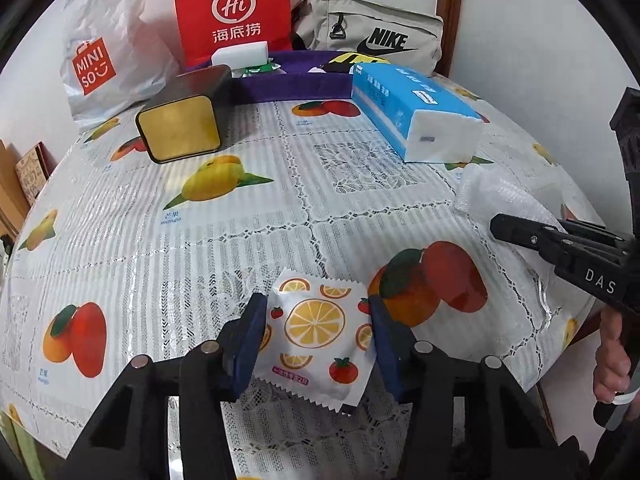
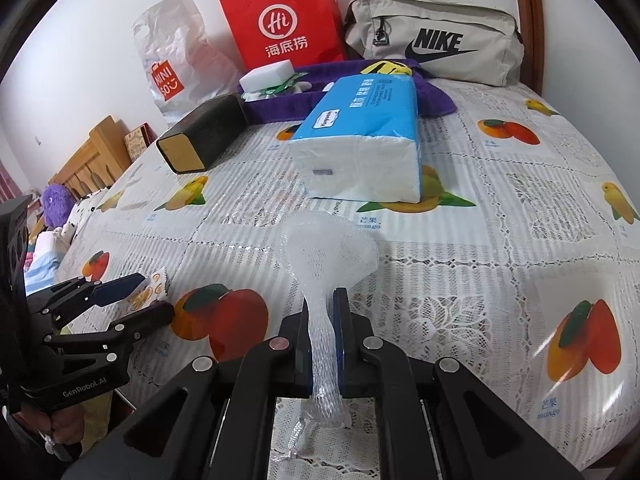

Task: Organize soft objects
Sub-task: 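Grasp the fruit-print sachet with the left tool while the right tool holds the net bag, then carry the sachet with the left tool while the right tool carries the net bag to the towel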

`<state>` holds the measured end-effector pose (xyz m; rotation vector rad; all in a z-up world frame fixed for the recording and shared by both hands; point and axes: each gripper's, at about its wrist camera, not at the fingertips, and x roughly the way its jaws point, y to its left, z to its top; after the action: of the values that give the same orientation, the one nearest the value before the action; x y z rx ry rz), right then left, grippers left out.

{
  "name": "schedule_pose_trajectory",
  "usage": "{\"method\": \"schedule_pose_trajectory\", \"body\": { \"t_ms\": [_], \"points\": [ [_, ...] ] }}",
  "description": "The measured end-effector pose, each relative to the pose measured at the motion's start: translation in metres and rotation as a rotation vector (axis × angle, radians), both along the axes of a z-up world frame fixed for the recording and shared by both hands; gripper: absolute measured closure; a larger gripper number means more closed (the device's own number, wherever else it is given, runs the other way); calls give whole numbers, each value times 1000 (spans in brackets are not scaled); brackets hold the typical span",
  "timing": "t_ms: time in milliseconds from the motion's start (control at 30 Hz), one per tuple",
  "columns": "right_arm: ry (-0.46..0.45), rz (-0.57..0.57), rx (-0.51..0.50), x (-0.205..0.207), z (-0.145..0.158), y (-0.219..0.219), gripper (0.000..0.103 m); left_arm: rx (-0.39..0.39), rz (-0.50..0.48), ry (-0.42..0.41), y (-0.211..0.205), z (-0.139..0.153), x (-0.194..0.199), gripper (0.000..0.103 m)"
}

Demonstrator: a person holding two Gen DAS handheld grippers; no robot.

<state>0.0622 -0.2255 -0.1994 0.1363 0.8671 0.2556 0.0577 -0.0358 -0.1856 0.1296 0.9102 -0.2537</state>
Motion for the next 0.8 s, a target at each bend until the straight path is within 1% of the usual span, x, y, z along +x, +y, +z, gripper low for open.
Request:
{"method": "schedule_pose_trajectory", "body": {
  "t_ms": [100, 133, 267, 300, 333, 500, 633, 733, 800],
  "points": [
    [7, 1, 4, 2, -2, 1, 95, -2, 9, 0, 0, 1, 3, 61],
    [9, 1, 5, 3, -3, 1, 95, -1, 8, -1, 0, 1, 4, 64],
    [9, 8, 4, 5, -2, 1, 95, -24, 4, 6, 5, 2, 10, 68],
    [8, 8, 5, 6, -2, 1, 95, -35, 8, 10, 7, 2, 12, 70],
    [8, 9, 6, 6, -2, 2, 95, -43, 20, 12, 10, 3, 14, 75],
    [10, 15, 6, 10, -2, 3, 95, -111, 34, 47, 22, 5, 24, 80],
    [11, 18, 7, 14, 0, 4, 96, -141, 53, 48, 31, 11, 29, 90],
    [9, 24, 5, 16, 4, 7, 96, -132, 72, 51, 35, 15, 35, 91],
    [9, 30, 6, 18, 6, 9, 96, -146, 73, 64, 39, 16, 39, 92]
  ]
}}
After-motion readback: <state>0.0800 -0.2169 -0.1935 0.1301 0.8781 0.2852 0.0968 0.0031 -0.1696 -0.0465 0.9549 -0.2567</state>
